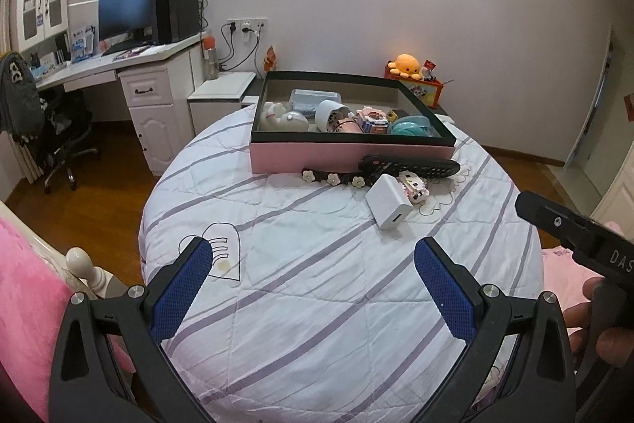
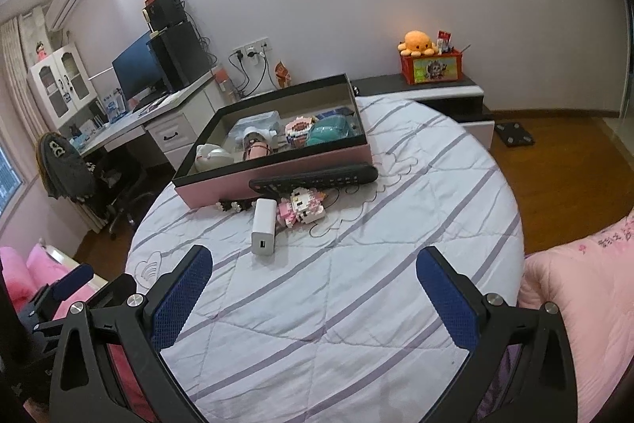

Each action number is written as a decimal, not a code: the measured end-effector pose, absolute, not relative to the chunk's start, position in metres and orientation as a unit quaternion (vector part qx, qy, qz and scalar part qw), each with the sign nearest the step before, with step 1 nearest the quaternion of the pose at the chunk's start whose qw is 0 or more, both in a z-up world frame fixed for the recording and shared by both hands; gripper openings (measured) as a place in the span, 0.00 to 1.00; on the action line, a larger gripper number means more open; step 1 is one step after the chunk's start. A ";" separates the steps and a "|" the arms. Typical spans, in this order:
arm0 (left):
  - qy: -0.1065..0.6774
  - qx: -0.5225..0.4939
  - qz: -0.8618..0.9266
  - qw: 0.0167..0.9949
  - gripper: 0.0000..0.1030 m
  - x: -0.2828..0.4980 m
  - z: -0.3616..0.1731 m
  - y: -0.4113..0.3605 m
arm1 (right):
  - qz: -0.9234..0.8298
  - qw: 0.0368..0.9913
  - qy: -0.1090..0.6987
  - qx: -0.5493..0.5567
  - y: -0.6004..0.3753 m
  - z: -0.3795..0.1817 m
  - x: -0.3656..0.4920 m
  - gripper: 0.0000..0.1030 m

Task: Organize rigid objects
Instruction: 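Withdraw both grippers from the box back over the table, then grasp the white charger with the left gripper while the right grasps the pink block figure, then carry the charger and block figure into the pink box and release both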

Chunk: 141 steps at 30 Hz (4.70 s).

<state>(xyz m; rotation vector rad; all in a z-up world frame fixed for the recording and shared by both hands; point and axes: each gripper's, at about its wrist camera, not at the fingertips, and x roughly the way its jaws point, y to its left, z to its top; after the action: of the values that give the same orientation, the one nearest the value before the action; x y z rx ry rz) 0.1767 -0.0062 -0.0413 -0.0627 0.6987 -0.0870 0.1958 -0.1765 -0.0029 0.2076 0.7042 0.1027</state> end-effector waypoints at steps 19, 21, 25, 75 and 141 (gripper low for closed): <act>0.385 0.026 -0.073 0.920 1.00 0.258 -0.088 -0.072 | -0.008 0.931 0.358 0.070 -0.204 -0.017 0.229 1.00; 0.395 0.030 -0.073 0.915 1.00 0.269 -0.097 -0.077 | -0.009 0.929 0.363 0.072 -0.207 -0.021 0.236 1.00; 0.416 0.015 -0.072 0.906 1.00 0.292 -0.114 -0.079 | -0.014 0.924 0.374 0.075 -0.211 -0.031 0.247 1.00; 0.436 -0.086 -0.108 0.889 0.22 0.295 -0.122 -0.017 | 0.052 0.897 0.438 -0.024 -0.125 -0.092 0.338 0.57; 0.424 -0.020 -0.090 0.901 0.25 0.497 -0.076 -0.028 | 0.092 0.901 0.424 0.004 -0.143 -0.037 0.505 0.58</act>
<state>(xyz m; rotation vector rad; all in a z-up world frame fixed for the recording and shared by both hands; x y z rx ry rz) 0.4967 -0.0278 -0.0764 -0.0410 0.8765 -0.1851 0.5045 -0.1429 -0.0374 0.0089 0.8771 0.1903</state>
